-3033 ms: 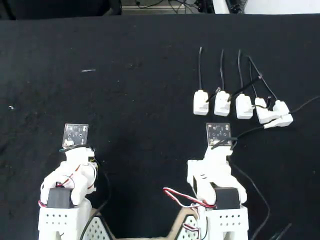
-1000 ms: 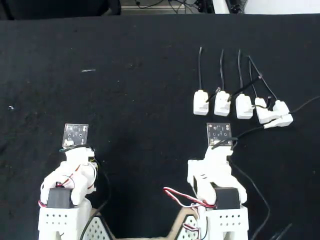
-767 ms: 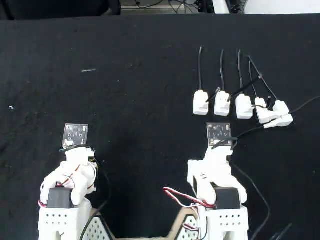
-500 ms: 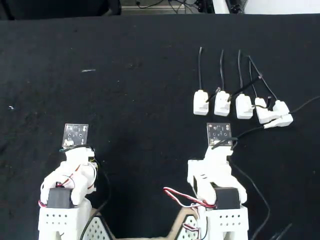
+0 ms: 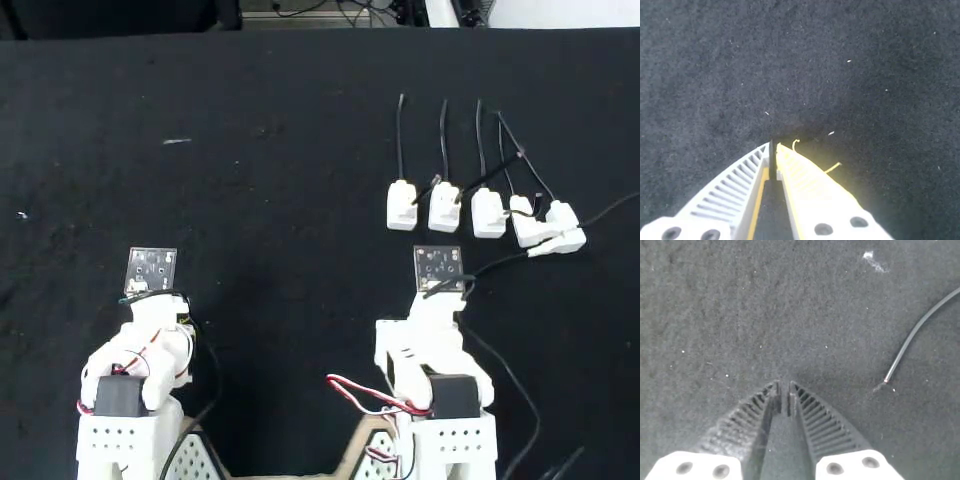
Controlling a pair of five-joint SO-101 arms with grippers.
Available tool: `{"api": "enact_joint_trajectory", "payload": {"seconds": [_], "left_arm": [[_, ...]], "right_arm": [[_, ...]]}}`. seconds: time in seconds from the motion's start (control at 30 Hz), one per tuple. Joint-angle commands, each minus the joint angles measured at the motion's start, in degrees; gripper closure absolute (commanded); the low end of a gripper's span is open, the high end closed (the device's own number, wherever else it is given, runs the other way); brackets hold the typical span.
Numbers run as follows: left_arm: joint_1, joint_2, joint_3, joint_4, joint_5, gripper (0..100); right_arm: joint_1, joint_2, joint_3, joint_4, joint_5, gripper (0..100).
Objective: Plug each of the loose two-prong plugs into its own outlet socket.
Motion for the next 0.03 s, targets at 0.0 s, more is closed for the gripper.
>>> {"api": "enact_joint_trajectory", "payload": {"seconds": [0.0], "left_arm": [[-0.31,-0.18,1.27,0.35,0.35,97]], "right_arm": [[0.88,-5.41,0.22,-0.44,0.0,98.0]]}}
